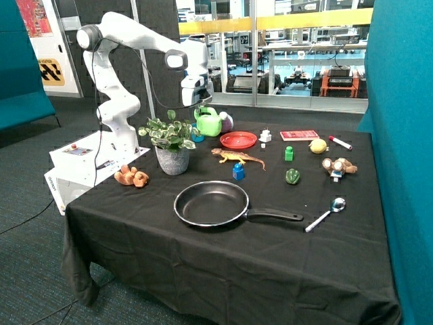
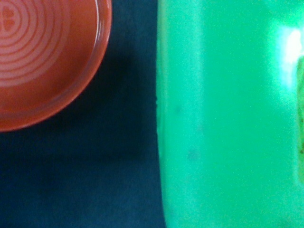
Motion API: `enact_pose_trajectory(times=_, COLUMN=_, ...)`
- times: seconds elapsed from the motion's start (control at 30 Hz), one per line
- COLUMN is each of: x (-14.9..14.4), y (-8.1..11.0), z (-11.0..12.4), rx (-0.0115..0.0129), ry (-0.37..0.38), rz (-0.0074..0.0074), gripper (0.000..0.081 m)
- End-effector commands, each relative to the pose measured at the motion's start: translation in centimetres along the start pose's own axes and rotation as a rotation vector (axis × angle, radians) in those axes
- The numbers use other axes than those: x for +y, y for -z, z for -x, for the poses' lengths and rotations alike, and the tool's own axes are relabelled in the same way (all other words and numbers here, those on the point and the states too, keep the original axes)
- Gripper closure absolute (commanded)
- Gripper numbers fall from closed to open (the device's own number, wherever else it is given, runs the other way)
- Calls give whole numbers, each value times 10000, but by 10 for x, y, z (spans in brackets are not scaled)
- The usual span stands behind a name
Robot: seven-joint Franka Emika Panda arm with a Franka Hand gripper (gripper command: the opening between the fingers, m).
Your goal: Water the pot plant and put the can on the plate
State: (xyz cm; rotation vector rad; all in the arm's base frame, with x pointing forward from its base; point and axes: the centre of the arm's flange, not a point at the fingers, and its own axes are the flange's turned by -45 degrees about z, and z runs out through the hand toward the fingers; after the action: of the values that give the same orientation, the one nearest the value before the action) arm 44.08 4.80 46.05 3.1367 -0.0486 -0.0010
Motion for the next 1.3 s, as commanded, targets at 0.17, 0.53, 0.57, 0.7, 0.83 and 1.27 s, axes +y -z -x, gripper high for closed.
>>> enact_pose_trajectory(times=0.17, x=-10, y=5, z=47, rx=3, ry=-1110, rz=-46, gripper=808)
enact_pose_trajectory(times=0.53, x=-19, y=-2, z=79, rx=1, ry=-1984, rz=-46, gripper=808)
enact_pose_trajectory(times=0.57, x=-20, y=-2, z=82, rx=1, ry=-2065, rz=-46, gripper=808)
enact_pose_trajectory(times=0.7, x=-24, y=-4, z=93, rx=0, ry=-2395, rz=-46, gripper=808)
enact_pose_trajectory(times=0.83, x=-27, y=-6, z=103, rx=0, ry=-2698, rz=-46, gripper=808)
enact_pose_trajectory(times=1.27, x=-19, y=-8, z=139, rx=-3, ry=-4019, rz=-46, gripper=808)
